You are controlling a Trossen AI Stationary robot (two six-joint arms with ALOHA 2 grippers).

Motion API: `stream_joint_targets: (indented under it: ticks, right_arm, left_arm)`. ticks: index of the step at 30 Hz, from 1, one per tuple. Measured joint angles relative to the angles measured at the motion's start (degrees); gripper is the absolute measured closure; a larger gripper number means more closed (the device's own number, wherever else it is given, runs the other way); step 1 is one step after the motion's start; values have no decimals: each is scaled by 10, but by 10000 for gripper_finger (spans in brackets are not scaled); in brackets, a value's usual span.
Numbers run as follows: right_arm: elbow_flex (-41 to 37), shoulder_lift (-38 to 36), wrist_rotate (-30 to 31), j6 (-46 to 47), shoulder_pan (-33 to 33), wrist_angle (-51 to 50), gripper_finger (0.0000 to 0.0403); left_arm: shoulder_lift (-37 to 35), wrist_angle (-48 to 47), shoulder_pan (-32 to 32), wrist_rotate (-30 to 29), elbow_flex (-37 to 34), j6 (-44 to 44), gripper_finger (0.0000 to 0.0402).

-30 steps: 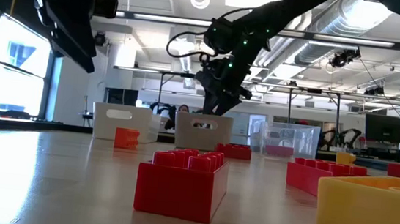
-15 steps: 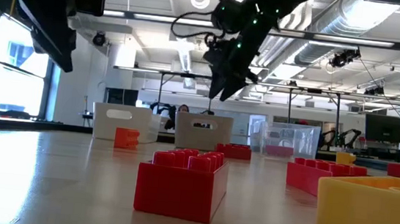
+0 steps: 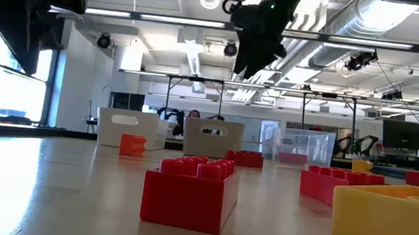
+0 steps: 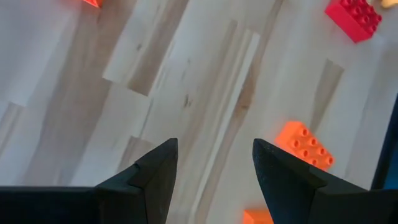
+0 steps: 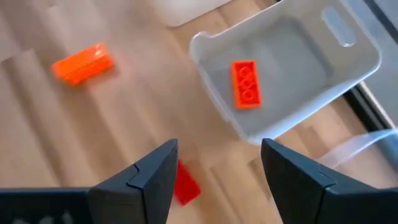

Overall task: Sort & place blocks by color
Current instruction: Put the yellow game piece into the white bin

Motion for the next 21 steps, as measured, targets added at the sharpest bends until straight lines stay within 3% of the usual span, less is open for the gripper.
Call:
stream_joint_targets:
  ticks: [21]
  right_arm:
    - [0,-24,-52,31,180,-153,185]
  left_arm:
    - [0,7,-26,-20,0,-2,206]
